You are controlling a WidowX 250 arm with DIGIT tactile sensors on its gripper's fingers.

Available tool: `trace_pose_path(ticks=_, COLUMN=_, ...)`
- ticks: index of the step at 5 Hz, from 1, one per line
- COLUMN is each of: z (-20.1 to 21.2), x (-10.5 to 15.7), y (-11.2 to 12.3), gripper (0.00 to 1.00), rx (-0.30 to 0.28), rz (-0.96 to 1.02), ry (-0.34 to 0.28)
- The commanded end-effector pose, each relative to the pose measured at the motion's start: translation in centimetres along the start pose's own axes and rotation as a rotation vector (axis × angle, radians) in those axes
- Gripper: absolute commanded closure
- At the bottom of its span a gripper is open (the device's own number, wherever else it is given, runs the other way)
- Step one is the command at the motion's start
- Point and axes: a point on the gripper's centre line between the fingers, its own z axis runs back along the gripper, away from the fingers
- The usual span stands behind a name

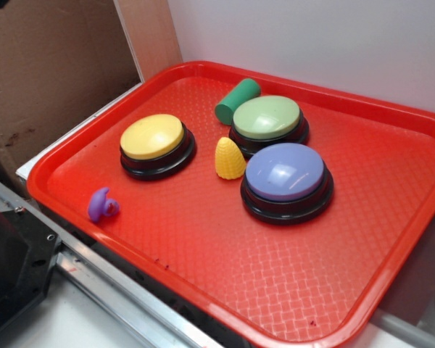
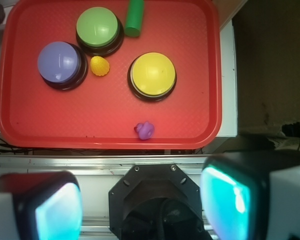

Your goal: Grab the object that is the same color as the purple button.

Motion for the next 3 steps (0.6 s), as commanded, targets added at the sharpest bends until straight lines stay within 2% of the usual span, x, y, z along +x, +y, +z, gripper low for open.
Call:
trace_pose_path(ticks=1, z=0.0, x=0.0, y=0.0, gripper=0.0, rx=0.0, rz=0.0, ry=0.0)
trace_pose_path(ticks=2, z=-1.4, x=1.1, y=-0.1, gripper=0.0, rx=0.024, rz=0.066, ry=-0.032)
trace_pose_path(ticks=3, z=-3.1, x=2.0, y=-0.3, gripper=0.0, rx=0.0, rz=0.135, ry=-0.067)
